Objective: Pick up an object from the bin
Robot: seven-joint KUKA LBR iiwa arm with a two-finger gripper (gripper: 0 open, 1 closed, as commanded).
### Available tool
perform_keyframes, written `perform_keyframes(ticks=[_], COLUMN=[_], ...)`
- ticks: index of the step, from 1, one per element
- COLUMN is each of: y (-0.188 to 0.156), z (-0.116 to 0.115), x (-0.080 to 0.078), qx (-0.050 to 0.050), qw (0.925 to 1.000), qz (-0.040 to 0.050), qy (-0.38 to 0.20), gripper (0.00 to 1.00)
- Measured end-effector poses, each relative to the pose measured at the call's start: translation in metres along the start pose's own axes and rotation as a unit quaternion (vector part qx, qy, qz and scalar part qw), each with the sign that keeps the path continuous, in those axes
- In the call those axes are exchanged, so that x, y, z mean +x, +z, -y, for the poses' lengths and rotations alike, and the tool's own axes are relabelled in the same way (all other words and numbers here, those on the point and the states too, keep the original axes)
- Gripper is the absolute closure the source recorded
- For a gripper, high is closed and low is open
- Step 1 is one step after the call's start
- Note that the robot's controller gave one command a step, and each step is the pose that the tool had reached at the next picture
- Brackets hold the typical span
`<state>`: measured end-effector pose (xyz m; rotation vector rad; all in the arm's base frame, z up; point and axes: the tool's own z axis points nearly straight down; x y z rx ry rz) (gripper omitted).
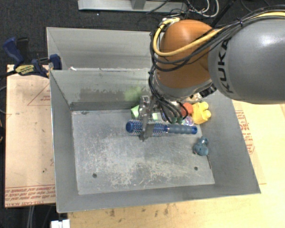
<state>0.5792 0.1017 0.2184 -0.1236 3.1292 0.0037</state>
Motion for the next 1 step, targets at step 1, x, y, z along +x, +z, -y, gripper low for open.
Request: perform_keyframes(ticks=[1], y=[-0.0633], z=[0.0388], x=[0.0163], qx=[0.001], qw=[0.9988], qz=[-0.0013], qy=[-0.049], gripper=[1.00])
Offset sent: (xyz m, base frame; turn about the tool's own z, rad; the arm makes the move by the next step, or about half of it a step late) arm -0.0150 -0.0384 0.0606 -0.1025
